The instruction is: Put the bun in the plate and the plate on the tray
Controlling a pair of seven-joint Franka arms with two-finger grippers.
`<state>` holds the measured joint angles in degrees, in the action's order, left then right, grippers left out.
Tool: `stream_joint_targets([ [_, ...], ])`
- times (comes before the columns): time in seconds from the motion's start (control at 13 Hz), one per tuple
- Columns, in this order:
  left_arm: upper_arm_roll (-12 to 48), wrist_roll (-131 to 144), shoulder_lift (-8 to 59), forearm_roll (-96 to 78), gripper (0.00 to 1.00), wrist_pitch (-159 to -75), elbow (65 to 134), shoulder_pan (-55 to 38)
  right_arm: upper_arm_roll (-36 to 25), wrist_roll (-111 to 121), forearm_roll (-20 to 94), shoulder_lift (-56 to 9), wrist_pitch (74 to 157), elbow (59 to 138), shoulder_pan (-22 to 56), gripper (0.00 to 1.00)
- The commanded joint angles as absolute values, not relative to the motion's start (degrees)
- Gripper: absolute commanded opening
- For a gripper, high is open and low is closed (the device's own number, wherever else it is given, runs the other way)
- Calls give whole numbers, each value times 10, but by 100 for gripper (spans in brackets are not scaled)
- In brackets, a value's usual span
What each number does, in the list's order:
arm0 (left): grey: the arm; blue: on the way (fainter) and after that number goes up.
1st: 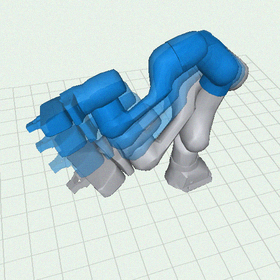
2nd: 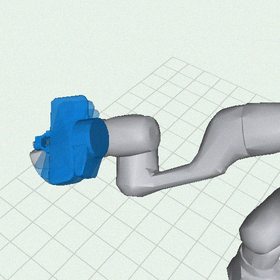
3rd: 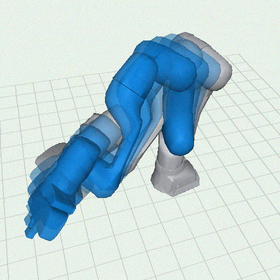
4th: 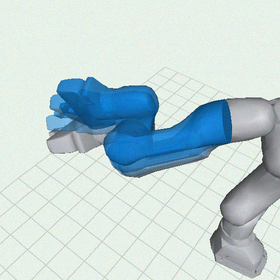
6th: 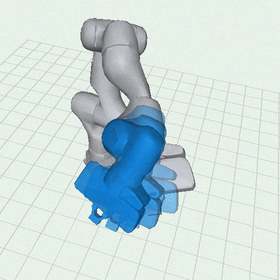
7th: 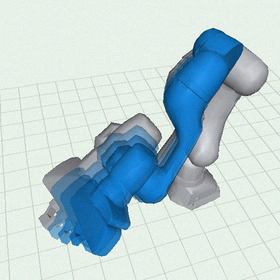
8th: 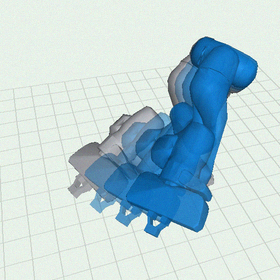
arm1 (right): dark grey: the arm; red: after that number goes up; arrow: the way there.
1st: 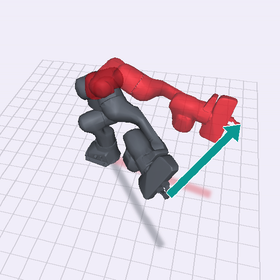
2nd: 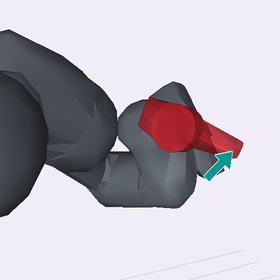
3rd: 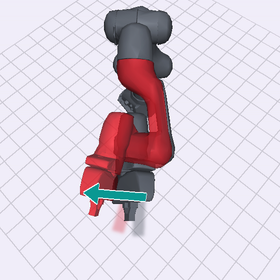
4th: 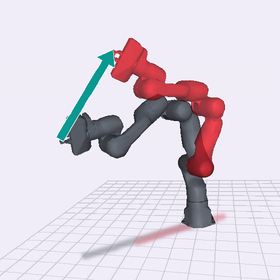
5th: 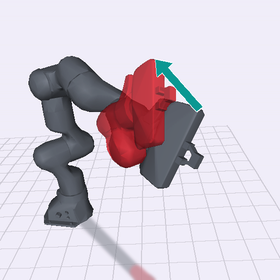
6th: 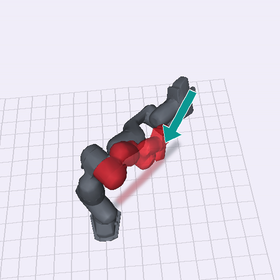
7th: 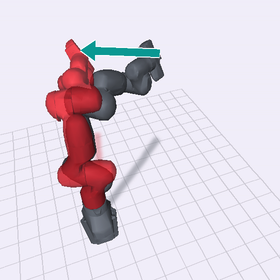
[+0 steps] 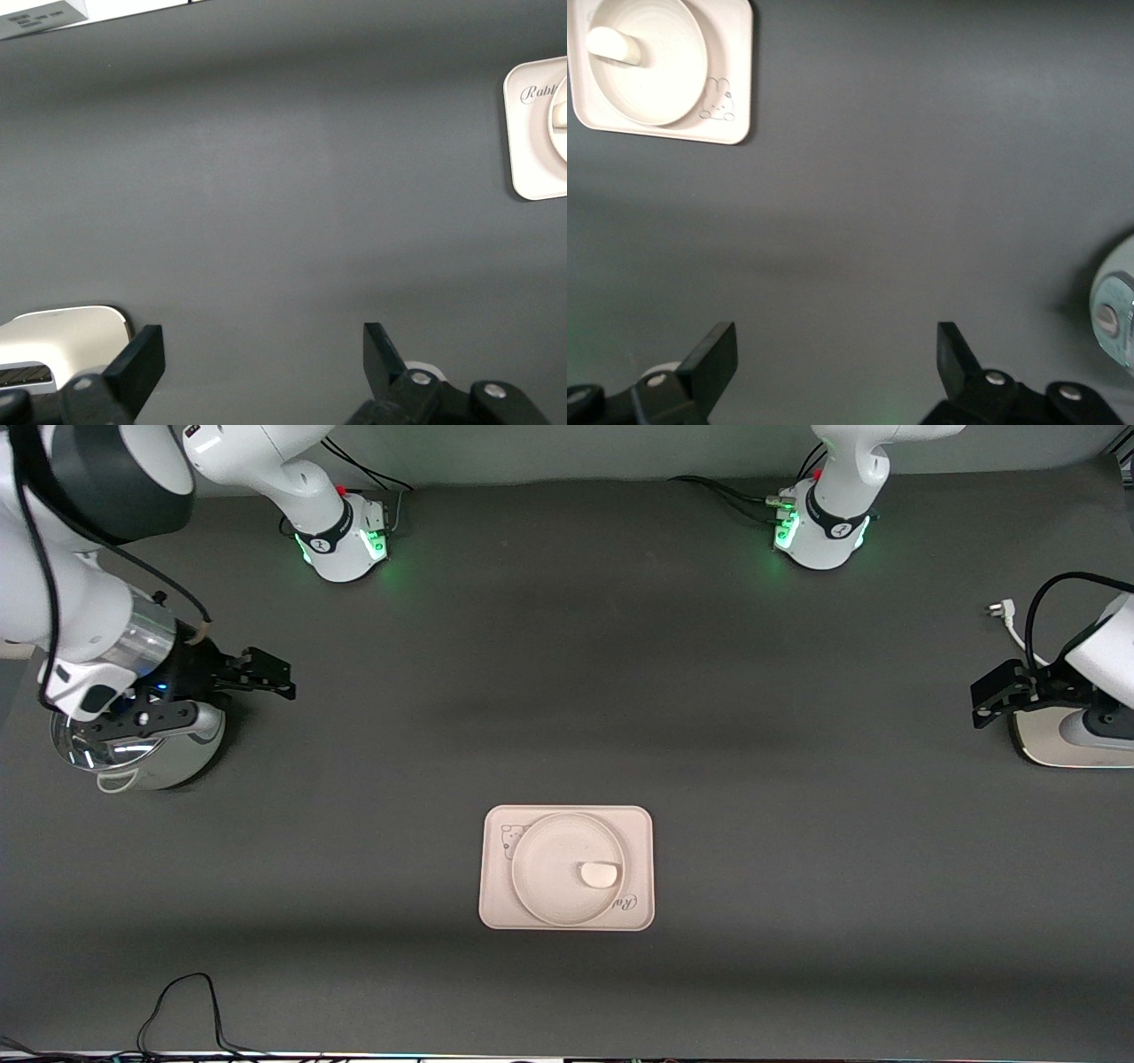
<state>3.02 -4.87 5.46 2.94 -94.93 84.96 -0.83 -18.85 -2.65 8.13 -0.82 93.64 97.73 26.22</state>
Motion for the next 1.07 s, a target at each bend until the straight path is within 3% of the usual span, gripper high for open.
stream_joint_targets([
  [0.0,29,-53,49,31,100,-940,833,-10,-24,16,68,28,919,991,88,100],
  [0.54,30,-54,47,27,100,-897,820,-10,59,19,56,61,895,1001,-8,100],
  [1.0,14,-40,49,-18,100,-848,814,-5,33,27,33,71,884,1005,-4,100],
])
